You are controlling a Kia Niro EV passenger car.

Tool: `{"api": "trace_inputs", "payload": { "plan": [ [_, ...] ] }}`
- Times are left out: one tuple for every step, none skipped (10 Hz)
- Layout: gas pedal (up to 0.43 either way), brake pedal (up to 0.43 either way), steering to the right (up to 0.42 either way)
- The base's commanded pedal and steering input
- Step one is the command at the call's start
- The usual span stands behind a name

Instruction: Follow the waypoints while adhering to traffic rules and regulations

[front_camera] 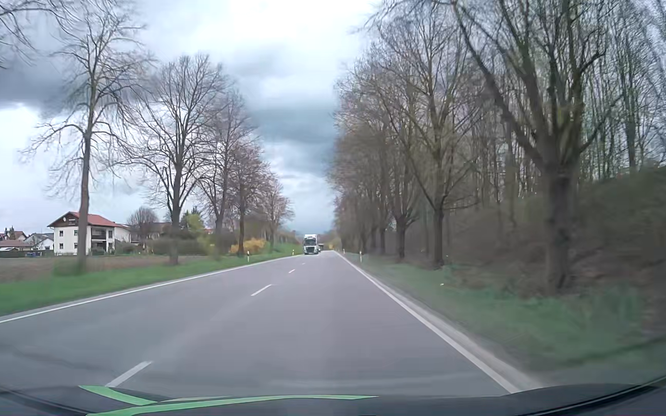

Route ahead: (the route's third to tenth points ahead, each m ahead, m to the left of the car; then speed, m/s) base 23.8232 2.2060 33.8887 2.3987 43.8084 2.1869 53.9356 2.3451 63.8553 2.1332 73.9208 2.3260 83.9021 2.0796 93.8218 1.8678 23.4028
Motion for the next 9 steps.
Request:
{"api": "trace_inputs", "payload": {
  "plan": [
    [0.189, 0.0, -0.003],
    [0.189, 0.0, -0.002],
    [0.189, 0.0, -0.002],
    [0.189, 0.0, -0.002],
    [0.189, 0.0, -0.002],
    [0.189, 0.0, -0.001],
    [0.189, 0.0, -0.001],
    [0.189, 0.0, -0.001],
    [0.189, 0.0, 0.0]
  ]
}}
